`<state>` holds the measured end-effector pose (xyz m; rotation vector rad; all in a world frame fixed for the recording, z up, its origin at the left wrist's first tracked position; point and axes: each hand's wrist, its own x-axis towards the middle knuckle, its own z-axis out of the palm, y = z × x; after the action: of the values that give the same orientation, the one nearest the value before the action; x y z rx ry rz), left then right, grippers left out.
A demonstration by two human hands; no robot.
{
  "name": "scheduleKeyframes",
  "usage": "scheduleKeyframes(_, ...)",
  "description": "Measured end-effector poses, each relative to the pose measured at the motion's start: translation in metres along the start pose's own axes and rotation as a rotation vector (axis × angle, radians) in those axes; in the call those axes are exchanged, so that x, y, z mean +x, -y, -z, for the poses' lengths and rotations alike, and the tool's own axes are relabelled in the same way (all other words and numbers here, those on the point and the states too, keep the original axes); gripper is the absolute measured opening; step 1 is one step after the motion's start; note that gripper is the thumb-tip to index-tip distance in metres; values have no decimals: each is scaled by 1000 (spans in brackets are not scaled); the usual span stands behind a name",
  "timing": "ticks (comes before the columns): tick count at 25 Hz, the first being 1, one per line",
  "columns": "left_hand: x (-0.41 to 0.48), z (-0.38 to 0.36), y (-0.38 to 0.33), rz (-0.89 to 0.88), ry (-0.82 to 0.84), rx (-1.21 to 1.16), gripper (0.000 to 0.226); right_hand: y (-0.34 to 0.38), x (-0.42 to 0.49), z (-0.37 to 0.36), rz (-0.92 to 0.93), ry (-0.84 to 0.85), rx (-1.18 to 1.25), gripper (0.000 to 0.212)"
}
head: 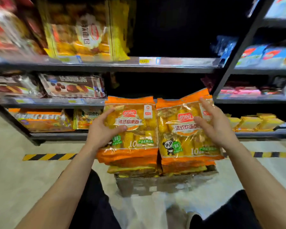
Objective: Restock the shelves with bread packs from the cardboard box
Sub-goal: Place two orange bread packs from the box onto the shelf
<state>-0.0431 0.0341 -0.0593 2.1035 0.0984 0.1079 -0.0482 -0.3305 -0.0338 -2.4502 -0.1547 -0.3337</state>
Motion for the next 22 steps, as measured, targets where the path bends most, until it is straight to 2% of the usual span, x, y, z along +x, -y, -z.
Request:
scheduleKeyframes(7, -24, 34, -76, -249, -220, -95, 87, 56, -18, 68, 86, -358, 108, 67)
scheduleKeyframes(10, -20, 44, -107, -330, -293, -62, 87, 67, -14, 85, 96, -419, 121, 69)
scheduleKeyframes(13, -9, 44, -124, -349, -319, -28, 88, 70, 1, 98, 63, -396, 137, 73)
scheduleKeyframes(16, 11, 34, -130, -325, -363, -9, 89, 61, 23, 99, 37, -310, 148, 86)
scheduleKeyframes(19, 50, 20, -133, -302, -369, 1, 89, 43, 63, 95, 49, -200, 141, 99)
scheduleKeyframes(22, 103, 5, -140, -333, -347, -5, 88, 25, 110, 90, 36, -185, 149, 104)
